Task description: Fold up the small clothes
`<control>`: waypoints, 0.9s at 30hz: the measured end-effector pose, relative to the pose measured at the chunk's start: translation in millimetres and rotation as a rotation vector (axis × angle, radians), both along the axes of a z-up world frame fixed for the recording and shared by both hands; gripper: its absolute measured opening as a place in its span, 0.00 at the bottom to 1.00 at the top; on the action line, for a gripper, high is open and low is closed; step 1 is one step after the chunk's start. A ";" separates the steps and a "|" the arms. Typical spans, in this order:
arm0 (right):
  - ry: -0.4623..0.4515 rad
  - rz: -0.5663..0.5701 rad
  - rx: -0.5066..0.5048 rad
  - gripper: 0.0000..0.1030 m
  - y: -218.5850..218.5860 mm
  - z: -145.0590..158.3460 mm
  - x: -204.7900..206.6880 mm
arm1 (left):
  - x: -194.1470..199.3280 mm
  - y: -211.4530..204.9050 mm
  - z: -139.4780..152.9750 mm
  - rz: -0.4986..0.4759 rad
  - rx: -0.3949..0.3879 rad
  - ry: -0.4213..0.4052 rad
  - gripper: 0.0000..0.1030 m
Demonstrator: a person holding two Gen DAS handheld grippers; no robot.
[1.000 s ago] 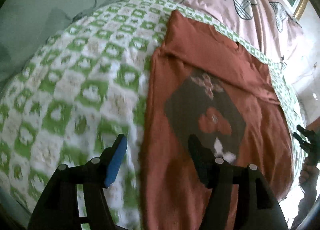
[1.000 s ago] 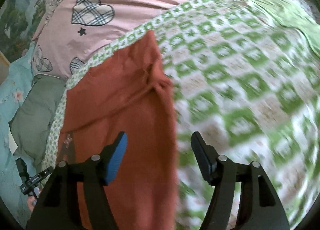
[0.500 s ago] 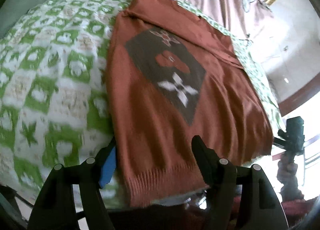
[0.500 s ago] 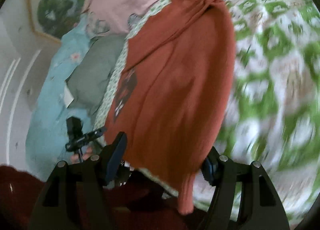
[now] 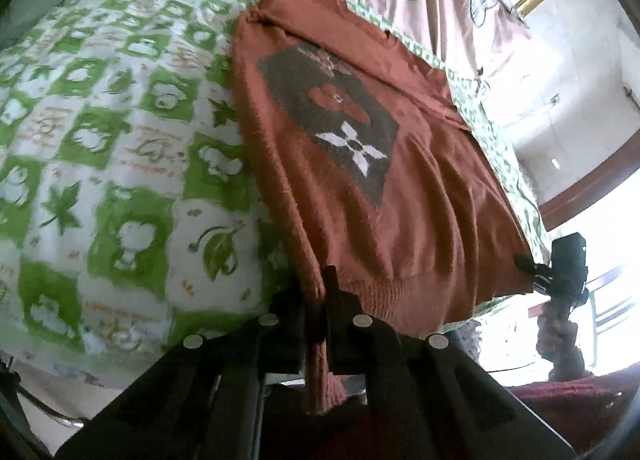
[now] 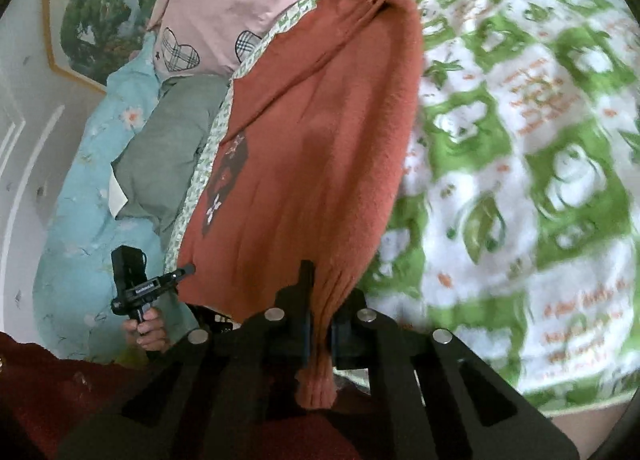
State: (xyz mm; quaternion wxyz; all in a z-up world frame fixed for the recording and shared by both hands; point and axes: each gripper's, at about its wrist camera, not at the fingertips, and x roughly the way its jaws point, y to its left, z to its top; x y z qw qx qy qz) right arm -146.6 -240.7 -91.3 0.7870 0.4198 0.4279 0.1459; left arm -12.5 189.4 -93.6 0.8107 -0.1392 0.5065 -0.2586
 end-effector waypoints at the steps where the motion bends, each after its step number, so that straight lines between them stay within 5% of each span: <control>1: -0.006 -0.002 0.006 0.07 -0.2 1.9 -0.7 | -1.5 2.0 0.1 0.009 0.001 -0.001 0.04; 8: -0.153 -0.030 0.094 0.07 -11.2 44.6 9.7 | -2.7 12.6 44.3 0.064 -0.091 -0.082 0.04; 16: -0.239 -0.078 0.008 0.07 -35.7 87.4 48.7 | 25.9 1.3 111.5 0.078 -0.150 -0.269 0.04; 27: -0.217 -0.191 -0.136 0.07 -93.6 103.9 187.3 | 172.9 -43.8 134.9 0.195 -0.082 -0.378 0.04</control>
